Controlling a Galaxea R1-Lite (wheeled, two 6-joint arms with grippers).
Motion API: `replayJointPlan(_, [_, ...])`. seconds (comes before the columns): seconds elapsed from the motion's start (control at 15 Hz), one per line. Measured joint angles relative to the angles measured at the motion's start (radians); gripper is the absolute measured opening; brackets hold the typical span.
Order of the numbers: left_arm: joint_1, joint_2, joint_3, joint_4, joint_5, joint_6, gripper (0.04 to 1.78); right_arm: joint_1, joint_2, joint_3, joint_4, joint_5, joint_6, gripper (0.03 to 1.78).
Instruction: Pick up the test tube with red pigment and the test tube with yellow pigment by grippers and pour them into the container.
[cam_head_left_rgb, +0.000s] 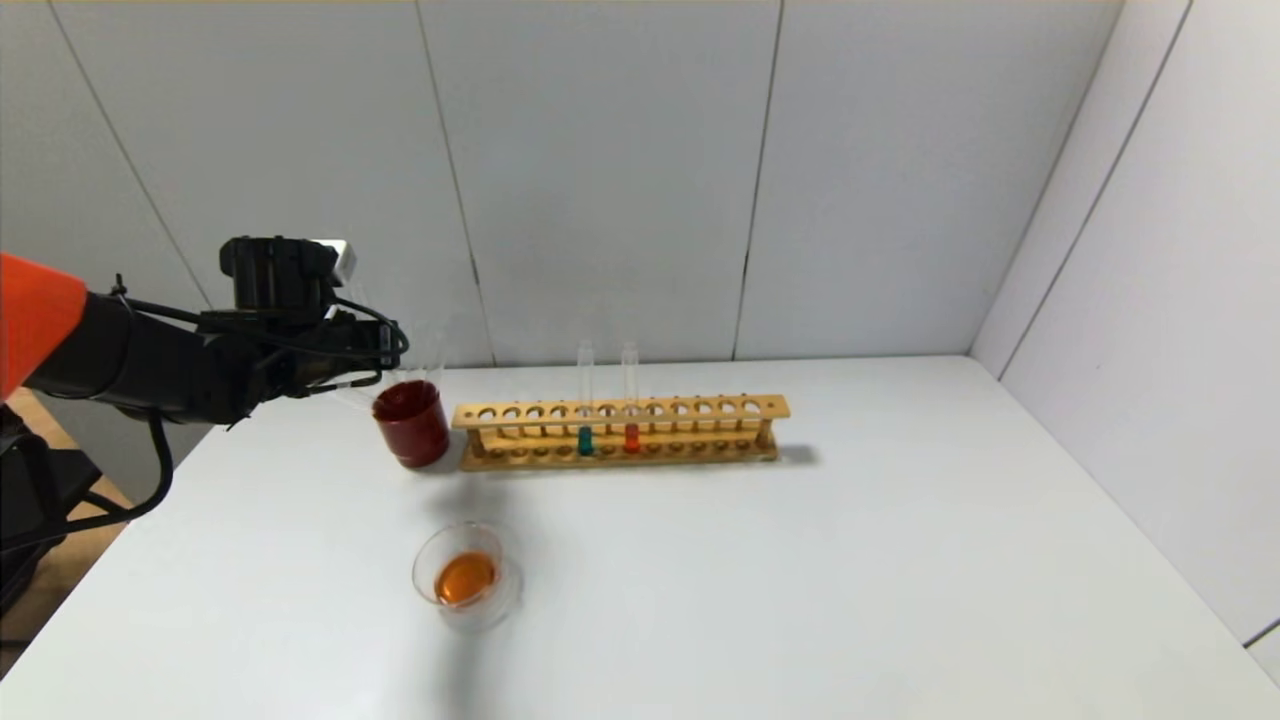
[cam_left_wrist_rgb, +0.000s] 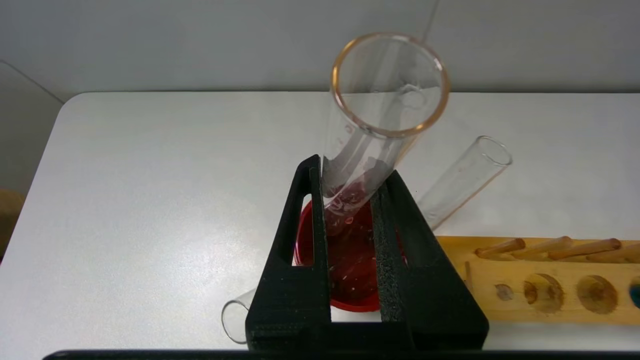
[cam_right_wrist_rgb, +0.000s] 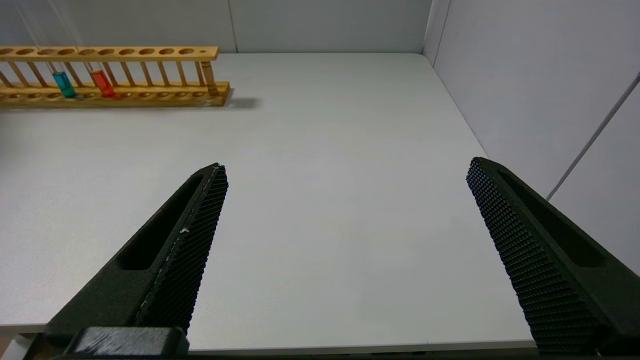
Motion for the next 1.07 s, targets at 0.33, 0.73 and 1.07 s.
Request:
replayJointPlan(0.33, [-0.001, 0.020, -0.007, 0.002, -0.006, 0.000, 0.30, 0.000, 0.000, 0.000, 0.000, 0.000, 0.000, 1.75])
replayJointPlan(0.73, [-0.001, 0.027, -0.002, 0.004, -0.041, -0.012, 0.40, 0.000, 0.000, 0.000, 0.000, 0.000, 0.000, 1.75])
replayJointPlan(1.07, [-0.001, 0.024, -0.008, 0.008, -0.039, -0.012, 1.09, 0.000, 0.000, 0.000, 0.000, 0.000, 0.000, 1.75])
